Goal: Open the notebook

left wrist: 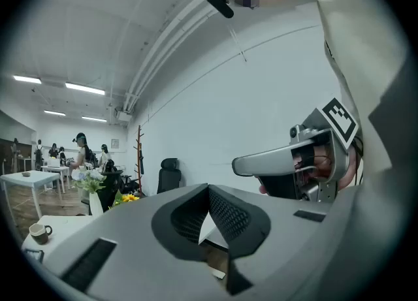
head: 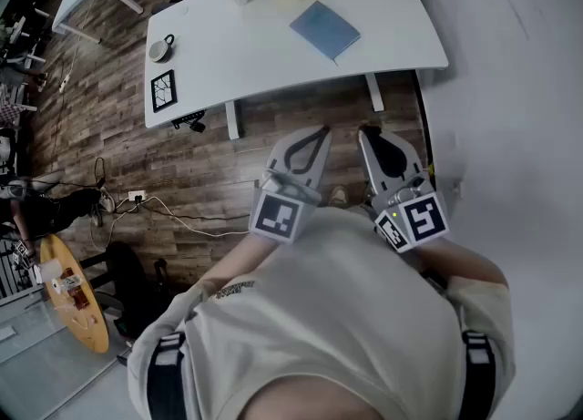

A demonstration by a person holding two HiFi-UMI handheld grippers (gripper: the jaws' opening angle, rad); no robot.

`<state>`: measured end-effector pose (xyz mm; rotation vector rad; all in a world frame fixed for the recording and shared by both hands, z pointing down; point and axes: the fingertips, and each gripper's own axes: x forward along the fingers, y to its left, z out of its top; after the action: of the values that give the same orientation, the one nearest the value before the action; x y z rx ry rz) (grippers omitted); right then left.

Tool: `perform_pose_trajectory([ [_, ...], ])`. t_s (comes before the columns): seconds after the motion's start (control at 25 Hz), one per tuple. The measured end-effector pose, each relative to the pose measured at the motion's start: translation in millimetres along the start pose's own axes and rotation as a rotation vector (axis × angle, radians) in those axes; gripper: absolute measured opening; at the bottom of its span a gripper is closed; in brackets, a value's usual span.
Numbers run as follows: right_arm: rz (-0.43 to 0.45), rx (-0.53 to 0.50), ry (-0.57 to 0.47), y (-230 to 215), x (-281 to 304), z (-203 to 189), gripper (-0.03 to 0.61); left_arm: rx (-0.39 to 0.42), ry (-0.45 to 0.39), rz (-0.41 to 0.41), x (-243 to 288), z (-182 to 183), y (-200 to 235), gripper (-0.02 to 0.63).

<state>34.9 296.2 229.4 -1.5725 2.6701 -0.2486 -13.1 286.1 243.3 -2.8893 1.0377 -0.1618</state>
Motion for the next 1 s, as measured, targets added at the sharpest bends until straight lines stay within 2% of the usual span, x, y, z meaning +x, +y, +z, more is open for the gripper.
perform_pose_trajectory([
  [1.0,0.012,0.037,-0.022,-29.0,-26.2,-2.8,0.003,0.018,0.024,0.024,19.9,-4.5,-30.4,0.012],
])
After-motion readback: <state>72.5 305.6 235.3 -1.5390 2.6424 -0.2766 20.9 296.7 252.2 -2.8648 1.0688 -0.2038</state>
